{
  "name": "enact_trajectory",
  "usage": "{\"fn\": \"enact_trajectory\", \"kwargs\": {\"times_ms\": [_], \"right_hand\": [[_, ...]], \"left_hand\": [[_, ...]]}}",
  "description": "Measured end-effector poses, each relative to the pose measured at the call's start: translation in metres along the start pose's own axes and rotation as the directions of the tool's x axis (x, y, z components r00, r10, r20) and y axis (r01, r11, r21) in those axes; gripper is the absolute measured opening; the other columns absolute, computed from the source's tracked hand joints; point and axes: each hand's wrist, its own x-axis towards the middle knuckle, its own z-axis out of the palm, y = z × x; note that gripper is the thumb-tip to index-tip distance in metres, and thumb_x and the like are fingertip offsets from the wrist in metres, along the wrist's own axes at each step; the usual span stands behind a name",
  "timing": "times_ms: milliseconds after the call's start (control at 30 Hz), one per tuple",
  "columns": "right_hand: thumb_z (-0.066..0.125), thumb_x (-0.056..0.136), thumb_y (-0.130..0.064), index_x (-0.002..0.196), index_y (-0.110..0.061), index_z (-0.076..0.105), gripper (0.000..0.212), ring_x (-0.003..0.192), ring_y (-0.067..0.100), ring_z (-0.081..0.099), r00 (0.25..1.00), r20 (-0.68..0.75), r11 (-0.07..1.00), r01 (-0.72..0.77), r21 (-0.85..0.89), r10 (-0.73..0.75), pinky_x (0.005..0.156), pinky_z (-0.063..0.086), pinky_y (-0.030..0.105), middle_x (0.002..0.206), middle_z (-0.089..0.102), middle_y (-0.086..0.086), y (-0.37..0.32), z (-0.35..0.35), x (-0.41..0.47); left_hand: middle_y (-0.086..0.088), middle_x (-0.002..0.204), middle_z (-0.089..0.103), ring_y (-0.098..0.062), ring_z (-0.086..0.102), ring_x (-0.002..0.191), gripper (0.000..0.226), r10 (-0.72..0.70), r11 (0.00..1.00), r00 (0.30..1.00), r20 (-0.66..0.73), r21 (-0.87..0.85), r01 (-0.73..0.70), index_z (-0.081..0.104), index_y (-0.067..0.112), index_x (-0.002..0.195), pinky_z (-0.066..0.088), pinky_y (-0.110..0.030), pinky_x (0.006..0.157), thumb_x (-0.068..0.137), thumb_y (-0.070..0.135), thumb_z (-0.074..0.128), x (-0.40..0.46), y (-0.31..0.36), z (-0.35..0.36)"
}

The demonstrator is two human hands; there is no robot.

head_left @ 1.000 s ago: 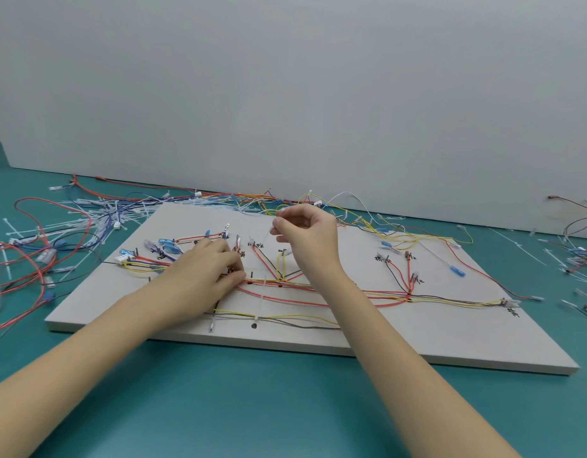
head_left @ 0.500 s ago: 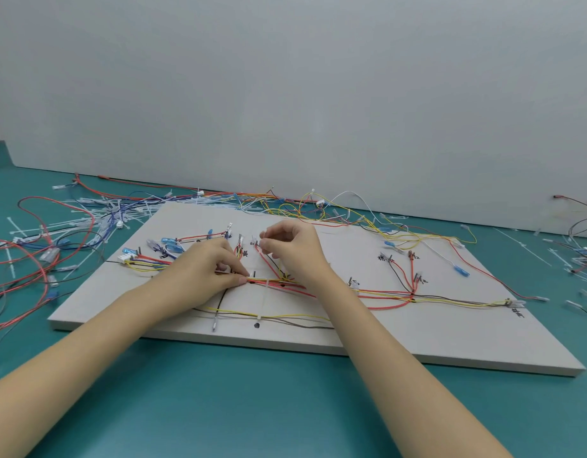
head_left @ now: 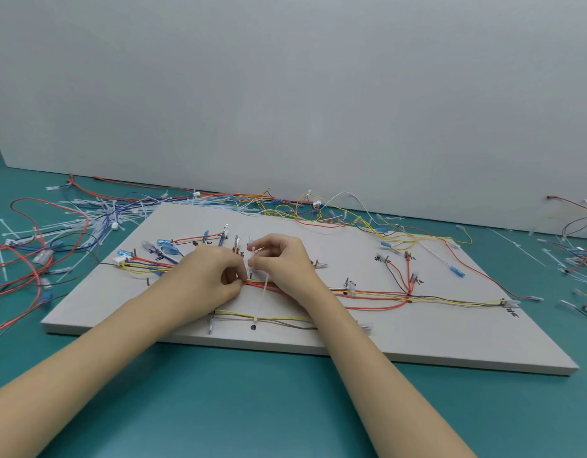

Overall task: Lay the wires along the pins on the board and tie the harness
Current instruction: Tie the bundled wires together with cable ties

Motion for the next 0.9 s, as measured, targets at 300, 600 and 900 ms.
{"fn": "enact_trajectory", "kwargs": {"times_ms": [300, 600, 900], "right_hand": [[0.067, 0.08, 0.007, 0.093, -0.005, 0.069, 0.018, 0.074, 0.02, 0.061, 1.0, -0.003, 1.0, 0.011, -0.008, -0.012, 0.083, 0.053, 0.04, 0.081, 0.067, 0.014, 0.005, 0.003, 0.0], [0.066, 0.081, 0.006, 0.095, -0.005, 0.069, 0.018, 0.072, 0.017, 0.06, 1.0, -0.011, 1.0, 0.025, -0.015, -0.025, 0.078, 0.054, 0.037, 0.078, 0.066, 0.01, 0.007, 0.003, -0.001], [0.065, 0.082, 0.005, 0.097, -0.004, 0.069, 0.018, 0.073, 0.017, 0.06, 1.0, -0.012, 1.0, 0.024, -0.018, -0.024, 0.079, 0.055, 0.039, 0.081, 0.067, 0.013, 0.006, 0.002, -0.003]], "left_hand": [[0.008, 0.094, 0.063, 0.002, 0.056, 0.075, 0.026, -0.043, 0.988, 0.966, 0.256, -0.136, 0.08, 0.079, 0.027, 0.094, 0.048, -0.017, 0.071, 0.071, 0.037, 0.084, -0.001, -0.005, -0.016], [0.008, 0.093, 0.06, 0.004, 0.05, 0.074, 0.032, -0.04, 0.985, 0.97, 0.239, -0.153, 0.079, 0.078, 0.026, 0.096, 0.04, -0.012, 0.065, 0.069, 0.042, 0.082, -0.003, -0.004, -0.013], [0.015, 0.088, 0.059, 0.002, 0.052, 0.078, 0.019, 0.022, 0.999, 0.982, 0.189, -0.048, -0.013, 0.078, 0.03, 0.09, 0.041, -0.022, 0.07, 0.078, 0.045, 0.075, -0.004, -0.003, -0.007]]}}
